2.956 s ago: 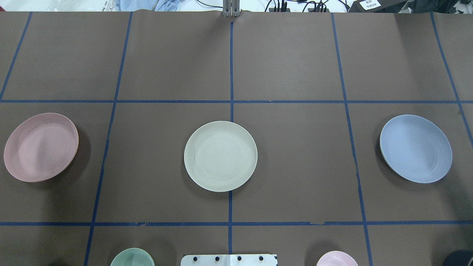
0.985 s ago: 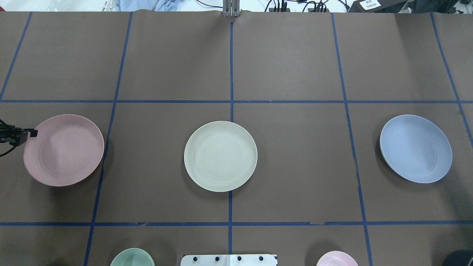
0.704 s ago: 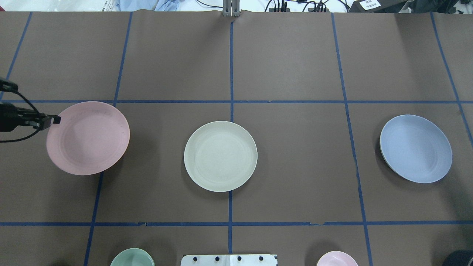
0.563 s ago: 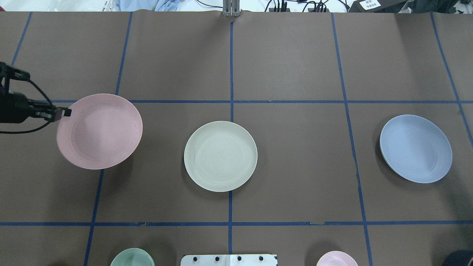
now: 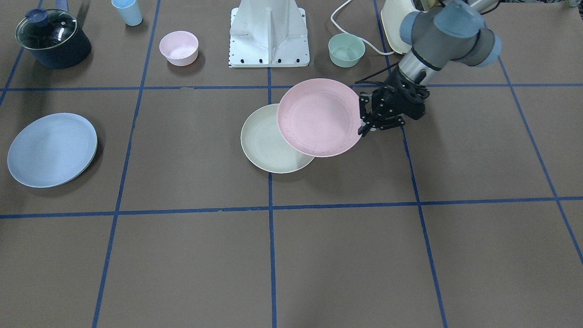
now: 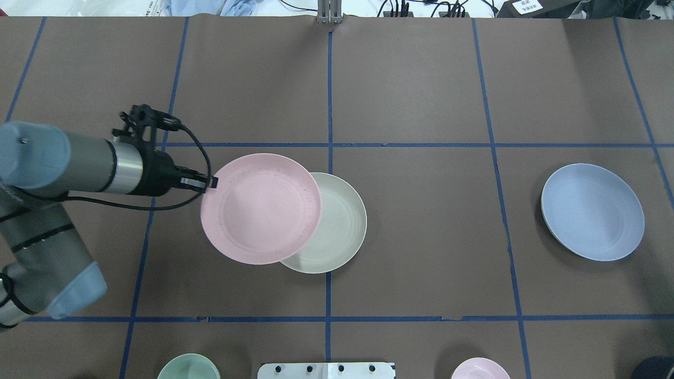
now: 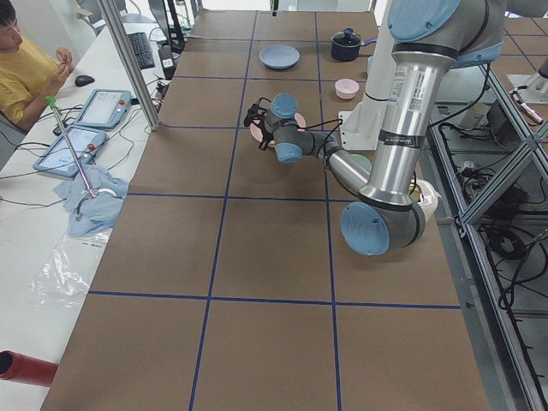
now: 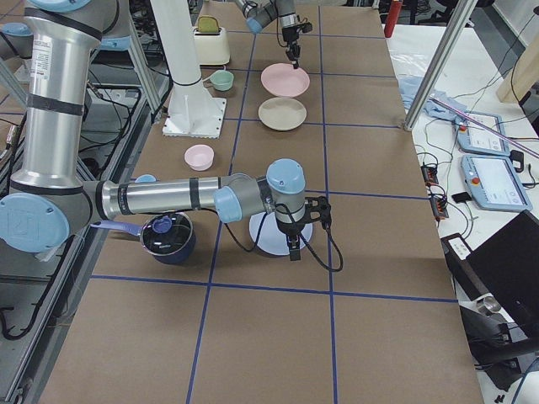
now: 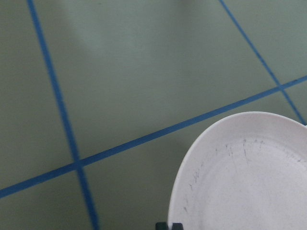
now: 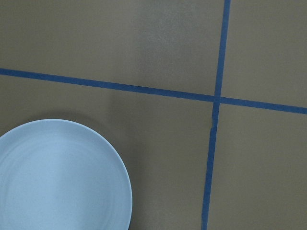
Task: Stack three plates with pink and blue
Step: 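Slide the pink plate with the left gripper onto the cream plate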
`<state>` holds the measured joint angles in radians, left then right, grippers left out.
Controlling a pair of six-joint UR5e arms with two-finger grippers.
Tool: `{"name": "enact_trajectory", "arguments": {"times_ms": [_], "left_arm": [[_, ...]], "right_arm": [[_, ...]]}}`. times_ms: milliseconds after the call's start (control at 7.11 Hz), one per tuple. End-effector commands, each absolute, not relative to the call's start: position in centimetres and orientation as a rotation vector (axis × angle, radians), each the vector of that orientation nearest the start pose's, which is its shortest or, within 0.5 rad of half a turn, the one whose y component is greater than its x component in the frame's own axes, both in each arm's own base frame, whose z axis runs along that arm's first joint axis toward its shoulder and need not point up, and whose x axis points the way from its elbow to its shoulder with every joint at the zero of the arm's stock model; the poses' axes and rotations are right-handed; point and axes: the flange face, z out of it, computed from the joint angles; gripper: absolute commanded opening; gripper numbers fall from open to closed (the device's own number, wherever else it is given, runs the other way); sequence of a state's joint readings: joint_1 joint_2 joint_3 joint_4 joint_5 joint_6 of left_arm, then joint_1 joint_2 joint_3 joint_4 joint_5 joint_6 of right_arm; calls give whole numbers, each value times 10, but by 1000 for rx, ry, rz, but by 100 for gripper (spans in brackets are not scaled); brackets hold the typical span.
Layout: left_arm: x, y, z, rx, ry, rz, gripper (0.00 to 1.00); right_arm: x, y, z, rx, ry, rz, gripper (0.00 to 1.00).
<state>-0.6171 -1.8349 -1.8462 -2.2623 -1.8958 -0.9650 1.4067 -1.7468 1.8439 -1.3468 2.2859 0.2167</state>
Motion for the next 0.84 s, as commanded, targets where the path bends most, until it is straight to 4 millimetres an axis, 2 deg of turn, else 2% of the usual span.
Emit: {"name": "enact_trajectory", "arguments": {"times_ms": [0,141,281,563,704], "left_arm": [[479,-393,288,421,1165,158,0],[499,-406,286,424,1148,119,0],[505,-410,288,423,1138,107,0],[506,-410,291,421,1134,107,0],[505,-410,295,426,1126,119,99]], "right_arm": [[-4,-440,582,168,-755,-64,100],[-4,-441,582,170,-755,-66,100],[-4,-441,582,169,-756,-65,100],[-4,-441,582,170,-754,-65,100],[-4,-441,582,170,-754,-66,100]]}}
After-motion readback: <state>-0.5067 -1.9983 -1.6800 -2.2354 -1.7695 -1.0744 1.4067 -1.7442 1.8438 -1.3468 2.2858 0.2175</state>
